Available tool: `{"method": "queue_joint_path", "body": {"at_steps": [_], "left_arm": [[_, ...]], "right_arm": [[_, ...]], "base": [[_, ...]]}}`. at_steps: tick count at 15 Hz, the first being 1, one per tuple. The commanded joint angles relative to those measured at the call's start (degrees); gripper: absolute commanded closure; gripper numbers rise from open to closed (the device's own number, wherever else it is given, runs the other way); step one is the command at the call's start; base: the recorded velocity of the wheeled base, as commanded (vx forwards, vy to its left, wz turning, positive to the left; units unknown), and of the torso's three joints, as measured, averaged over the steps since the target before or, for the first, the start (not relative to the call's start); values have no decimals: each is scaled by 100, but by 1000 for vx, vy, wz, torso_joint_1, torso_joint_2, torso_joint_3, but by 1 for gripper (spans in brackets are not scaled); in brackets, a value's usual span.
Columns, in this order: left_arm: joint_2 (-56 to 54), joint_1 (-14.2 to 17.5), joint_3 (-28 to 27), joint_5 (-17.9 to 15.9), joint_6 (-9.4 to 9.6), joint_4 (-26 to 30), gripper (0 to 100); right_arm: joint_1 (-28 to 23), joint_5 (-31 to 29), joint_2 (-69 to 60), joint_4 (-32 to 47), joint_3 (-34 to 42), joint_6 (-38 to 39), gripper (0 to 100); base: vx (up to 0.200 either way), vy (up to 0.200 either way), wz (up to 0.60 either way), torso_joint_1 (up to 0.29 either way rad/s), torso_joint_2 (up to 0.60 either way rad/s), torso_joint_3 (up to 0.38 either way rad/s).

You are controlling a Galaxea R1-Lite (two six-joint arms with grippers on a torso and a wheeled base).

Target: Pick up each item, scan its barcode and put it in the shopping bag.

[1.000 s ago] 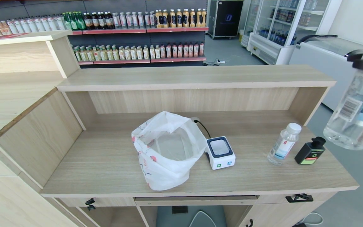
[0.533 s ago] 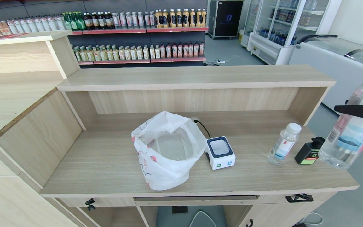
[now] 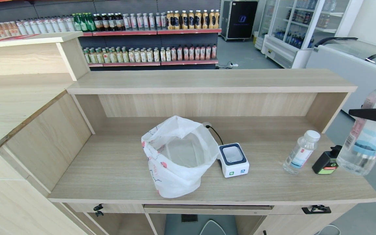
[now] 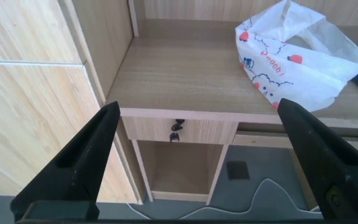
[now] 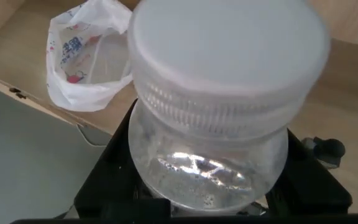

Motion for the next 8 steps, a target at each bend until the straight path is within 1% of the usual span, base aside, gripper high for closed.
{"method": "queue_joint_path", "body": {"at_steps": [1,4,5,6,7,8], "left_arm": [[-2,-2,0,4,-1,3,0],[-2,-2,0,4,-1,3,0],[-2,-2,0,4,-1,3,0],[-2,-2,0,4,-1,3,0],[-2,-2,0,4,-1,3,0],[-2,-2,0,4,-1,3,0]], "right_arm": [[16,-136,331,-179,-69,1,100],[42,-223,797,-407,-280,-96,100],[42,-232,1025,-407,-324,-509,100],[33,-232,1104,-407,-333,-720,100],[25,-223,1421,-425,-324,-1449,100],[16,-223,1640,-451,-333,-1985,100]], "base": [[0,0,600,2,2,2],[0,0,600,4,2,1],[0,0,0,0,0,0],[0,0,0,0,0,0],[0,0,0,0,0,0],[0,0,0,0,0,0]]}}
